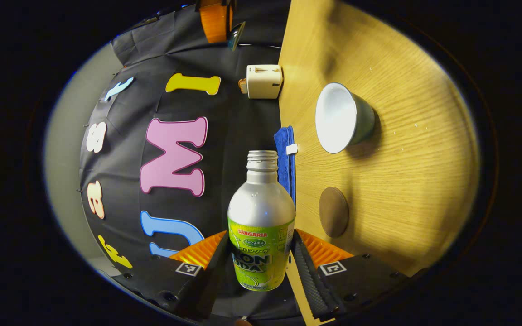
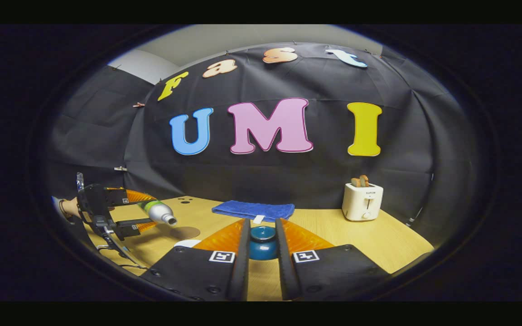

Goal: Open the teacup lid with one hand, grasp the water bottle and pour water into the teacup with the other hand; after pouring, place the water bottle on the coaster and then close the teacup lid.

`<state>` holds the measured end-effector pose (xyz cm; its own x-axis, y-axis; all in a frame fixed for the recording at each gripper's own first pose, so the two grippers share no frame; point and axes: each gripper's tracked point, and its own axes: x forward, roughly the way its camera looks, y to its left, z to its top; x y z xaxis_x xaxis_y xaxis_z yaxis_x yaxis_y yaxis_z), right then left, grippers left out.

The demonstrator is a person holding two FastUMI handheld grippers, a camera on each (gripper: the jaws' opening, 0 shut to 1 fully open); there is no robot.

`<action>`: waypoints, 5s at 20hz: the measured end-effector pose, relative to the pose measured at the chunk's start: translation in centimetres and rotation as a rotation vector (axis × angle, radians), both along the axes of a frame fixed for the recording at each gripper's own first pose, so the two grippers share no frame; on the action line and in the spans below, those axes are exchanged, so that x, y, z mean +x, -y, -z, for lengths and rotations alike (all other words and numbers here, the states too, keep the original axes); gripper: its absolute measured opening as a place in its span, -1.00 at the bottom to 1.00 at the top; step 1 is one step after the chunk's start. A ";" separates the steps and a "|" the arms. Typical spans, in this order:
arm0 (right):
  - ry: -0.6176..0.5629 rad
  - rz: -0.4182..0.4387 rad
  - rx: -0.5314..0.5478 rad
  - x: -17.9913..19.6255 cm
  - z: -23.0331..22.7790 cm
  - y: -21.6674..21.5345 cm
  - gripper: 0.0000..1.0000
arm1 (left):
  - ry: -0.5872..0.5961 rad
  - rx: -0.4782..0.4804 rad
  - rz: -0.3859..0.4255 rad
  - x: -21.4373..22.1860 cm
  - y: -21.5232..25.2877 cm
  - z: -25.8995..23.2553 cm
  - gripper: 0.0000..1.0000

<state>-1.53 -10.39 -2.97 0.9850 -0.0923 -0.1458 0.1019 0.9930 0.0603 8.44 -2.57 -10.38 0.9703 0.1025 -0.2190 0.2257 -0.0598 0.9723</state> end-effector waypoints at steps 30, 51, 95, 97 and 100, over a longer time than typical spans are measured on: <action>0.049 0.003 0.015 -1.1 -2.0 0.9 -0.36 | -0.019 0.481 0.169 3.4 2.1 -4.2 0.60; 0.058 0.009 0.018 -1.4 -2.5 1.3 -0.36 | 0.007 0.773 0.275 4.8 4.7 -8.4 0.60; 0.059 0.026 0.045 -1.4 -2.3 1.9 -0.36 | -0.048 -1.652 -0.241 8.5 -1.3 2.5 0.60; 0.058 0.023 0.046 -1.4 -2.2 1.8 -0.27 | -0.054 -1.645 -0.245 8.4 -1.3 2.6 0.63; 0.051 0.018 0.045 -1.2 -2.0 1.7 -0.46 | -0.058 -1.627 -0.262 8.4 -1.2 2.8 0.69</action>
